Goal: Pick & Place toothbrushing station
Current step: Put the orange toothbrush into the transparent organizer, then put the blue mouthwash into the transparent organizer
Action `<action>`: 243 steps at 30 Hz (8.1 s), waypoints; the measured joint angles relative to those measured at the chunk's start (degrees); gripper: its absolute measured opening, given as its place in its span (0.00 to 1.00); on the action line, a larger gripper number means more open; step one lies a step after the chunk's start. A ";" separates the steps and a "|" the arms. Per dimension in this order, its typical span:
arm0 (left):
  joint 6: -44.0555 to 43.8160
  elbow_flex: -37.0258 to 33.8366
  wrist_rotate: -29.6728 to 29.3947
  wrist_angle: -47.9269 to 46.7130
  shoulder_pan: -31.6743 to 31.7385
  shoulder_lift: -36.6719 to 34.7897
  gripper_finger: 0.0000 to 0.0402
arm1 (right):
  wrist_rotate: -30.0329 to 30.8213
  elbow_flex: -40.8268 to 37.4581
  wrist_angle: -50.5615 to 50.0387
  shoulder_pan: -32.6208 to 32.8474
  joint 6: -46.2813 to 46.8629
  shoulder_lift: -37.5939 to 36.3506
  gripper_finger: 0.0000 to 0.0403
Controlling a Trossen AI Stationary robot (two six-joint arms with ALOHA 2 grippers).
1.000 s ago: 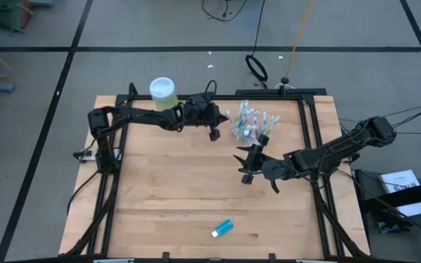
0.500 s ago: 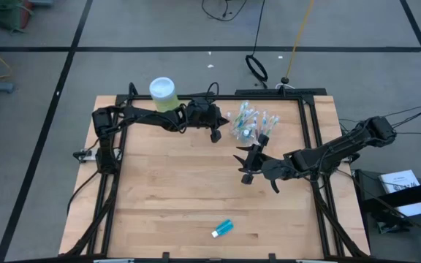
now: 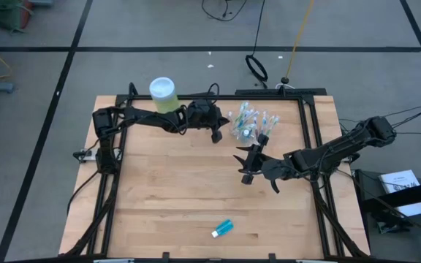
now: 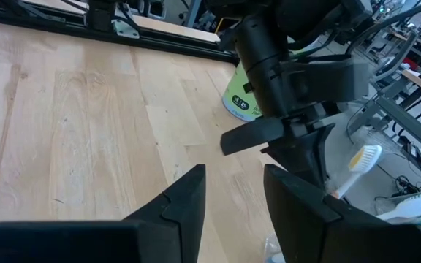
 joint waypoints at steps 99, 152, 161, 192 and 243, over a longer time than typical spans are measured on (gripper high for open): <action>-5.03 -25.71 1.18 -38.85 -11.24 -61.29 0.53 | -50.17 8.39 17.67 7.84 0.02 39.47 0.53; 25.38 -25.27 0.80 7.86 -19.32 -32.32 0.53 | -33.27 -19.24 36.38 -2.39 -20.38 -7.97 0.40; 26.42 -25.04 0.97 18.28 -20.45 -30.25 0.53 | -45.23 -21.62 42.42 -8.91 -10.96 -7.81 0.41; 30.38 -19.90 16.76 14.48 -22.44 -26.69 0.53 | -63.02 -21.16 63.90 -12.37 7.49 11.08 0.41; 30.01 -9.08 17.59 8.60 -26.05 -12.33 0.26 | -61.36 -21.24 65.59 -12.33 4.25 10.97 0.56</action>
